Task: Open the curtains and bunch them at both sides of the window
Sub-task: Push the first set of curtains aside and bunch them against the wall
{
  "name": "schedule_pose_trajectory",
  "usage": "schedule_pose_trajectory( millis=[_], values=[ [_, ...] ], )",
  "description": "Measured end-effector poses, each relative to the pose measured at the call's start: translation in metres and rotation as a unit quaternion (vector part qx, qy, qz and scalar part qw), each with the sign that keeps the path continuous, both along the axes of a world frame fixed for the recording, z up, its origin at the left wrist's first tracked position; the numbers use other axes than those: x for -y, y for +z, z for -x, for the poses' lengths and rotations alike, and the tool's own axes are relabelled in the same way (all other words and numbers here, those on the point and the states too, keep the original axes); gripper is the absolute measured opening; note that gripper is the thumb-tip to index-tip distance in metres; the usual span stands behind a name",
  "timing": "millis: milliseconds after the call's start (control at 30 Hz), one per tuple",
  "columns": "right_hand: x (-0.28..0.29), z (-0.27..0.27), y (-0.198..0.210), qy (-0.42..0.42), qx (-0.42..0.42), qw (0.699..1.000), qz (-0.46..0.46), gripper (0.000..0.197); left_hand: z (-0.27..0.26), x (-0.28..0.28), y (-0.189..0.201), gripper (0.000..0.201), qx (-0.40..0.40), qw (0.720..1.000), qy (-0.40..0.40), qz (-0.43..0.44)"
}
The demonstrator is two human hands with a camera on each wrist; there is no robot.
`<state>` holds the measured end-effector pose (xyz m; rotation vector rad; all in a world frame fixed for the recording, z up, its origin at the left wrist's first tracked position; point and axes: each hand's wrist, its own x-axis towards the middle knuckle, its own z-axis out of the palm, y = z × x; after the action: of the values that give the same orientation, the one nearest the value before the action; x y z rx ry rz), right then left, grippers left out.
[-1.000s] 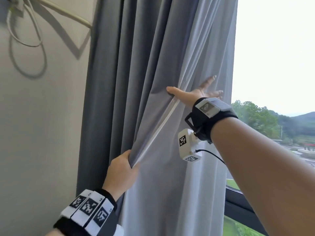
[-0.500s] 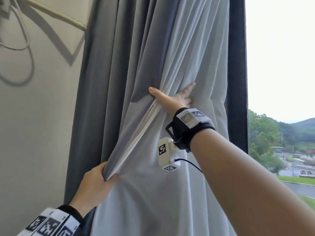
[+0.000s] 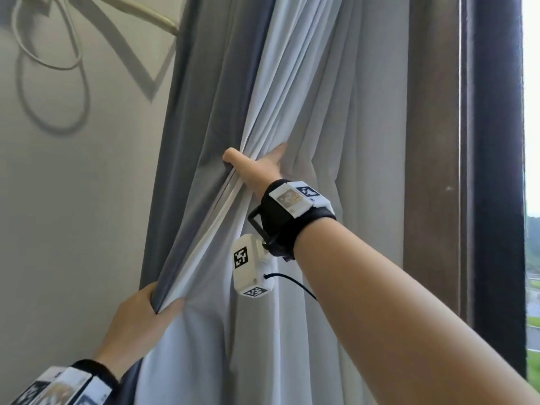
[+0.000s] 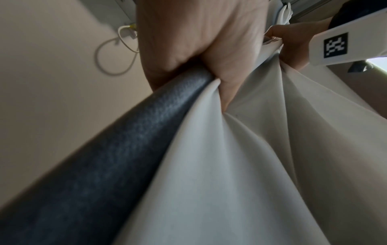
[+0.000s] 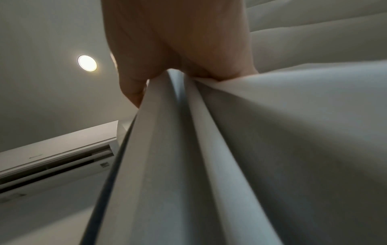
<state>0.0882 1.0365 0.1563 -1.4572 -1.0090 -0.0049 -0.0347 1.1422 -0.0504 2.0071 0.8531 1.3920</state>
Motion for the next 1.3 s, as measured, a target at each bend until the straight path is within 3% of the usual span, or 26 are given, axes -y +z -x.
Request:
schedule_pose_trajectory(
  millis=[267, 500, 667, 800, 833, 1000, 1300],
  values=[
    [-0.069, 0.018, 0.005, 0.021, -0.038, 0.999, -0.006, 0.120, 0.008, -0.071, 0.002, 0.015, -0.008, 1.000, -0.014, 0.006],
    [-0.135, 0.053, 0.013, 0.007, -0.057, 0.998, -0.032, 0.125, 0.020, -0.128, -0.001, 0.015, -0.007, 0.996, -0.092, 0.001],
    [-0.179, 0.076, 0.017, 0.025, -0.054, 0.998, -0.010, 0.120, 0.031, -0.148, -0.002, 0.047, -0.017, 0.990, -0.143, 0.015],
    [-0.196, 0.101, 0.019, 0.035, -0.080, 0.996, -0.024, 0.107, 0.034, -0.140, 0.000, 0.115, -0.086, 0.985, -0.151, 0.000],
    [-0.198, 0.107, 0.019, 0.033, -0.085, 0.995, -0.037, 0.107, 0.034, -0.138, 0.000, 0.123, -0.091, 0.986, -0.137, -0.009],
    [-0.208, 0.122, 0.019, 0.030, -0.069, 0.996, -0.048, 0.127, 0.020, -0.139, 0.002, 0.110, -0.061, 0.996, -0.070, 0.001],
    [-0.218, 0.064, 0.005, -0.029, -0.040, 0.999, -0.014, 0.104, -0.005, -0.185, -0.001, 0.077, 0.005, 0.998, -0.049, -0.042]
  ],
)
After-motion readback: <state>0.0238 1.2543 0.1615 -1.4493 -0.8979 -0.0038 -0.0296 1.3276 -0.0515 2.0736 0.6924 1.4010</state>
